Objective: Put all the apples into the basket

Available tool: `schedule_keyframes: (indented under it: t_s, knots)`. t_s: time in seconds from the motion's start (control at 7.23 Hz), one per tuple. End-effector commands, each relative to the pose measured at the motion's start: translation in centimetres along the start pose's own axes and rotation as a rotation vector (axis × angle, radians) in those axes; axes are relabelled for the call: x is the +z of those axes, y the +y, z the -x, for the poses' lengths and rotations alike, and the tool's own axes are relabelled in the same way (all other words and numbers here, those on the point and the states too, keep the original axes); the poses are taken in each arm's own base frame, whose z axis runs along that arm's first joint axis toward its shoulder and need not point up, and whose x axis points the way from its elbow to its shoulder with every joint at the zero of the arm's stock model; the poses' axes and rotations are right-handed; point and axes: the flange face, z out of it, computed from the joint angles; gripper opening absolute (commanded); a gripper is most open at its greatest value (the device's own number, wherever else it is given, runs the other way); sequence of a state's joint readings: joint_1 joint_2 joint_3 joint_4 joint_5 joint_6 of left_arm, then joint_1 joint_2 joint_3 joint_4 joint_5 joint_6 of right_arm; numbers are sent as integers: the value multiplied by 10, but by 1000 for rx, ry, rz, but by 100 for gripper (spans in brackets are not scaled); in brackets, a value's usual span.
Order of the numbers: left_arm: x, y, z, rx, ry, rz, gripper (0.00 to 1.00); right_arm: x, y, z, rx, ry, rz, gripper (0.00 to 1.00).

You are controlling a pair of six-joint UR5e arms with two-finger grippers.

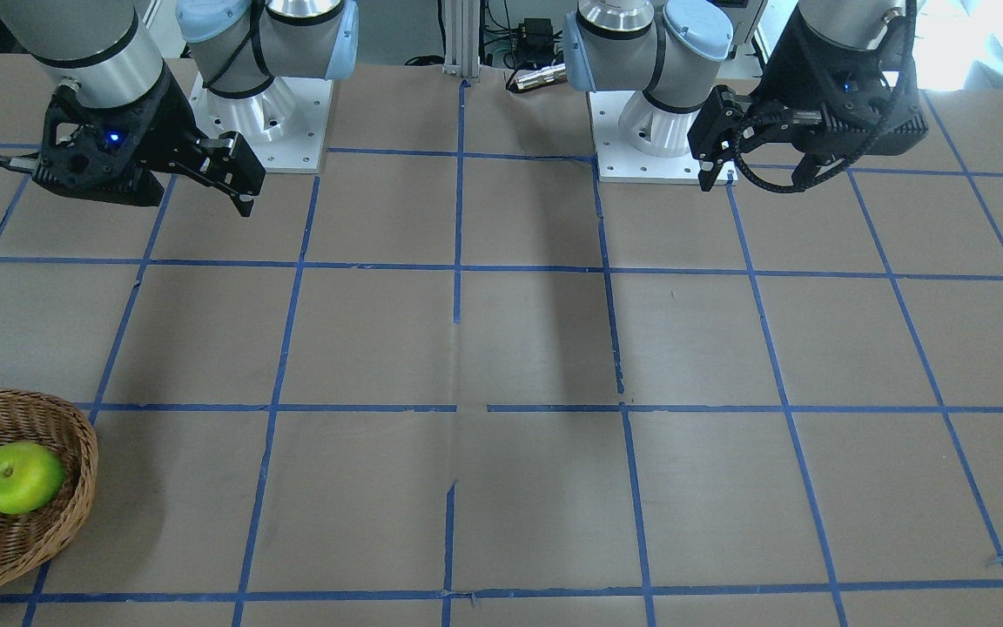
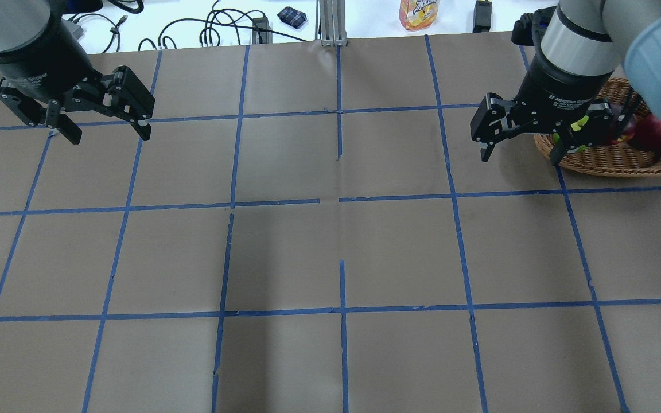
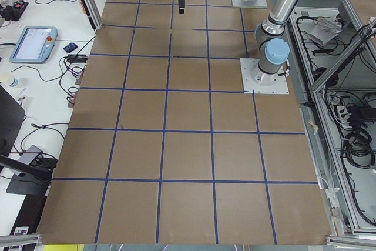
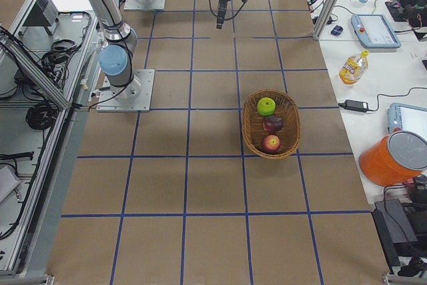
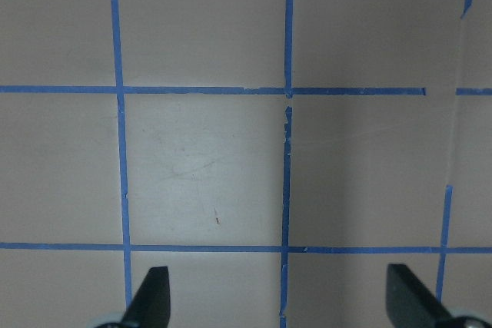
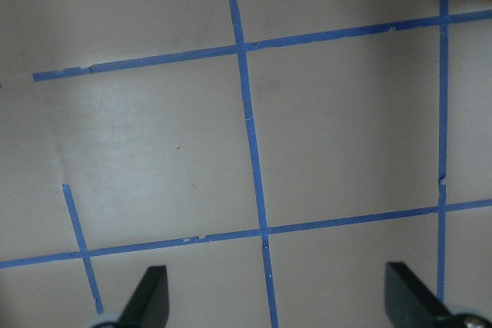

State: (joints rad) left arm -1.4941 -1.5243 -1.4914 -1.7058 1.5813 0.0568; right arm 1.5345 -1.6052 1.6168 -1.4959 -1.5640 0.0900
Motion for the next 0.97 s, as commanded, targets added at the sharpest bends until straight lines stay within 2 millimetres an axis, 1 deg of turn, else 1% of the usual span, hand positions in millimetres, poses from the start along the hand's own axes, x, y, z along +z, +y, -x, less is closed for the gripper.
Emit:
schedule_keyframes:
  t_s: [0.0, 0.14, 0.28, 0.41, 0.83]
  knots:
    - [2, 0, 0, 2, -5, 5, 100, -24, 4, -2, 16, -3, -16, 100]
    - [2, -1, 2, -1, -6, 4, 100, -30, 4, -1, 16, -2, -14, 100]
    - [5, 1, 2, -1, -6, 13, 100, -29, 7, 3, 10, -6, -12, 100]
    - [4, 1, 2, -1, -7, 11, 100, -29, 7, 5, 8, -23, -9, 100]
    - [5, 4, 2, -1, -6, 30, 100, -26, 8, 5, 7, -25, -1, 100]
